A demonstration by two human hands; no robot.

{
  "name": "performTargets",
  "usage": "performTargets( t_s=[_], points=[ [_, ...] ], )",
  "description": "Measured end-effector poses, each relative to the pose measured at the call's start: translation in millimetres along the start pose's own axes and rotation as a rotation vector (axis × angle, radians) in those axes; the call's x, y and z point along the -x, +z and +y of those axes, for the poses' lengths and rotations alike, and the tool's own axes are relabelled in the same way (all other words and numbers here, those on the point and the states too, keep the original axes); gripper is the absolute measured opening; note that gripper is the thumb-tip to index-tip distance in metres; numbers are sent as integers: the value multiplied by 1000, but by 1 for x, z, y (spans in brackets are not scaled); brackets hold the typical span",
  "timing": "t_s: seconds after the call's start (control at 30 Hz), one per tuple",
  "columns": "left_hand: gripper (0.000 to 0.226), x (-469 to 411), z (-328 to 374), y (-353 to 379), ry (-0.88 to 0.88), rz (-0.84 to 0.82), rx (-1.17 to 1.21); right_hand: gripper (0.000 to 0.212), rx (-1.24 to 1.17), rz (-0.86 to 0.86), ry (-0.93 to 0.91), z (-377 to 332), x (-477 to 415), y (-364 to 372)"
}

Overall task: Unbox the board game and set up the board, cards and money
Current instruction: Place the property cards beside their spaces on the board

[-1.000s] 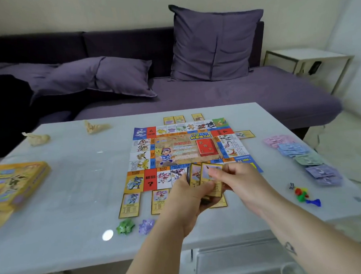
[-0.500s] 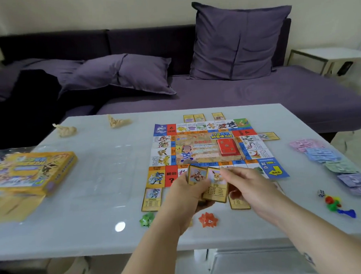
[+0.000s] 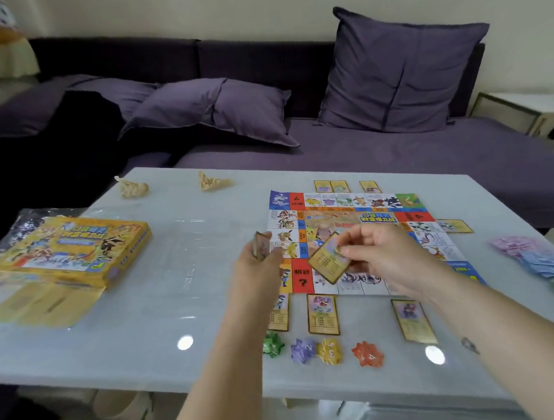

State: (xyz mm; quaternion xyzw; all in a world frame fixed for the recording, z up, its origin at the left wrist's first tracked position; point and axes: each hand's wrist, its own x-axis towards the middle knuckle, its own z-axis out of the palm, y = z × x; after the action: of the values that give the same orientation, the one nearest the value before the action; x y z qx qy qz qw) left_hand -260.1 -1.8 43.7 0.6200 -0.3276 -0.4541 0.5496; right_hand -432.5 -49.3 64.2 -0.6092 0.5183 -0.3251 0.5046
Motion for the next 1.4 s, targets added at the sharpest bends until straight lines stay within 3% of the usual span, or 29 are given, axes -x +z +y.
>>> performTargets(
  t_s=[0.1, 0.23, 0.47, 0.87, 1.1, 1.27, 1.4],
  points=[
    [31, -25, 1, -26, -120, 147, 218, 15, 58, 119, -7, -13, -33, 17],
    [28, -37, 1, -43, -326, 120, 493, 15, 287, 182, -107, -18, -76, 52],
    [35, -51, -3, -45, -315, 78, 450, 24, 610, 183, -138, -3, -126, 98],
    [36, -56, 0, -56, -270, 187, 477, 23, 841, 51, -90, 7, -142, 129],
    [33, -52, 3, -54, -266, 216, 495, 32, 1021, 66, -248, 7, -134, 122],
    [36, -51, 3, -54, -262, 221, 490, 37, 1286, -195, -446, 9, -106, 128],
    [37, -50, 3, -52, -253, 217, 481, 38, 1289, -262, -437, 16, -101, 128]
  ],
)
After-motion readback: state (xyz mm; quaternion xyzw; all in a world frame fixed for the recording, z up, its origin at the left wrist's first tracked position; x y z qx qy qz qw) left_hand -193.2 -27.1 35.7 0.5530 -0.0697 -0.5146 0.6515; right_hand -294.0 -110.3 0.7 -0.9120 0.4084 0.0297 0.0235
